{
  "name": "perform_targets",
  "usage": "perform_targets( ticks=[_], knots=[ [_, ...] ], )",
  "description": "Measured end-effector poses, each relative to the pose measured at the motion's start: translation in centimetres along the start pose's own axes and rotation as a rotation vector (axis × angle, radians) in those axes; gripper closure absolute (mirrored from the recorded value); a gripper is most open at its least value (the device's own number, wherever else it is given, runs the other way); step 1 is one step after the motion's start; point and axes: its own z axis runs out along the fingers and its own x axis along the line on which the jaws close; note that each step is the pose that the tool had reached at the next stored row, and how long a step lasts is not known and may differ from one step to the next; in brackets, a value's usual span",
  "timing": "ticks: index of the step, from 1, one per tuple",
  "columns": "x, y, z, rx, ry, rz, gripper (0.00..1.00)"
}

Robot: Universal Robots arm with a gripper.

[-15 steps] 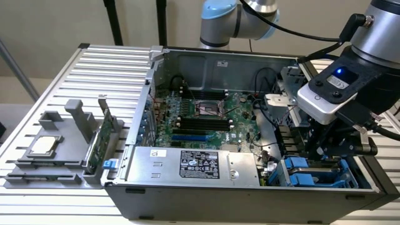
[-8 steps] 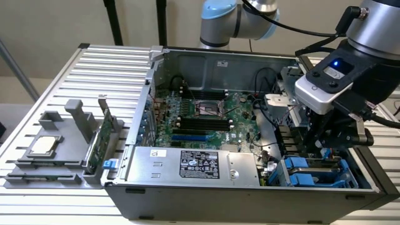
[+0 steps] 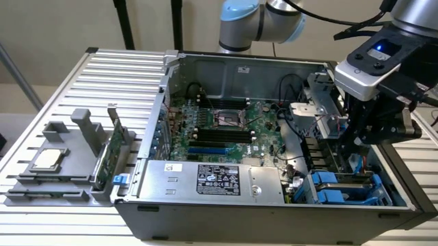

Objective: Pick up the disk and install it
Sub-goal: 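Insert the second disk wire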

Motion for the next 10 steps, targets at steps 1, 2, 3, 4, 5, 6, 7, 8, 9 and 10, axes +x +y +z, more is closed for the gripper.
perform_targets(
  ticks=[1, 2, 3, 4, 5, 6, 7, 8, 9, 10],
  knots=[
    [0.1, 0.25, -0.11, -0.0002, -0.0025, 0.0, 0.76],
    [0.2, 0.47, -0.19, -0.0003, -0.0052, 0.0, 0.76],
    [0.4, 0.68, -0.26, -0.0005, -0.0089, 0.0, 0.76],
    [0.5, 0.88, -0.31, -0.0007, -0.0135, 0.0, 0.76],
    [0.6, 1.08, -0.34, -0.001, -0.0188, 0.0, 0.76],
    [0.7, 1.27, -0.35, -0.0013, -0.025, 0.0, 0.76],
    [0.8, 1.46, -0.37, -0.0016, -0.0335, 0.0, 0.76],
    [0.9, 1.59, -0.37, -0.0022, -0.043, 0.0, 0.76],
    [1.0, 1.63, -0.33, -0.0026, -0.051, 0.0, 0.76],
    [1.0, 1.62, -0.24, -0.0028, -0.0565, 0.0, 0.76]
  ],
)
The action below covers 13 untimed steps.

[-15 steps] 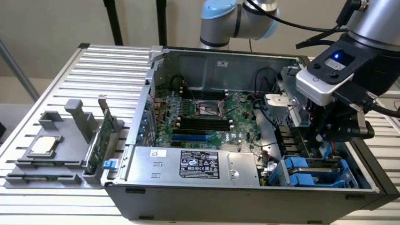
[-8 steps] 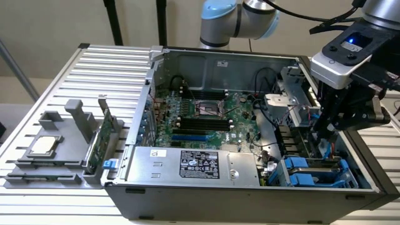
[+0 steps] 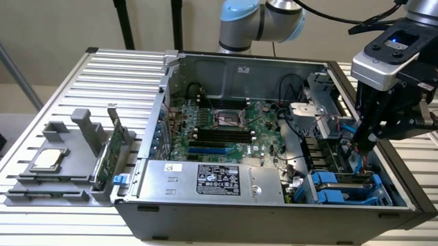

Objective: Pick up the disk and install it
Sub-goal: 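Insert the second disk wire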

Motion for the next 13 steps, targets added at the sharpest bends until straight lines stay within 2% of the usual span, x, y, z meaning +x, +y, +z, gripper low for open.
perform_targets(
  ticks=[1, 5, 10, 12, 13],
  knots=[
    [0.04, 0.0, 0.13, -0.0001, -0.0029, 0.0, 0.76],
    [0.19, 0.0, 0.66, -0.0003, -0.0055, 0.0, 0.76],
    [0.26, -0.01, 0.82, -0.0007, -0.0128, 0.0, 0.76],
    [0.27, -0.01, 0.84, -0.0008, -0.0151, 0.0, 0.78],
    [0.27, -0.01, 0.84, -0.0009, -0.0158, 0.0, 0.84]
  ],
)
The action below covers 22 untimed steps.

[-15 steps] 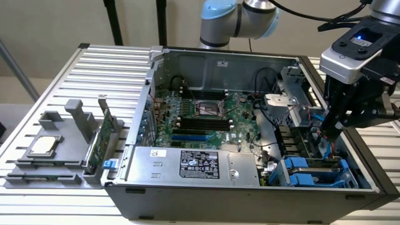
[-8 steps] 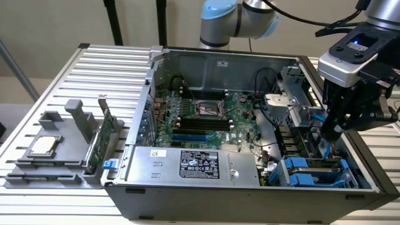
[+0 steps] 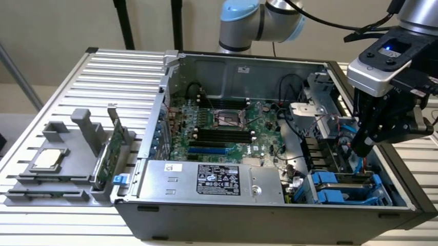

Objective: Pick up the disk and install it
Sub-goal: 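Insert the second disk wire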

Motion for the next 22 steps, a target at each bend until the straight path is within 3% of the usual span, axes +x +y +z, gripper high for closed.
perform_targets(
  ticks=[2, 7, 12, 14, 22],
  knots=[
    [0.0, -0.01, 0.0, 0.0001, -0.0002, 0.0, 0.84],
    [-0.1, -1.19, 0.03, -0.0053, 0.0023, -0.001, 0.84],
    [-0.7, -1.61, 0.37, -0.0207, 0.046, 0.002, 0.84],
    [-1.1, -1.67, 0.57, -0.0262, 0.0605, 0.003, 0.84],
    [-3.3, -1.97, 1.81, -0.0387, 0.0957, 0.006, 0.84]
  ],
)
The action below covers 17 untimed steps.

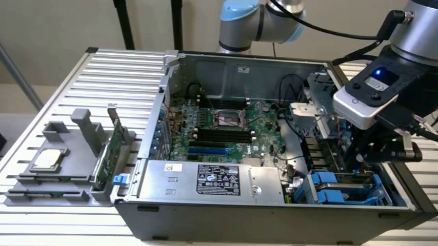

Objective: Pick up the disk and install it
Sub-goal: 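Insert the second disk wire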

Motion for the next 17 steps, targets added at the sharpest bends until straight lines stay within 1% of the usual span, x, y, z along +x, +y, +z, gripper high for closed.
perform_targets(
  ticks=[4, 7, 12, 17],
  knots=[
    [-0.4, 0.0, 0.46, -0.0056, 0.0165, 0.0, 0.84],
    [-0.5, -0.02, 0.86, -0.0099, 0.0259, 0.0, 0.84],
    [-0.5, -0.04, 1.51, -0.0169, 0.0366, 0.0, 0.84],
    [-0.4, -0.08, 2.18, -0.0238, 0.0425, -0.003, 0.84]
  ],
)
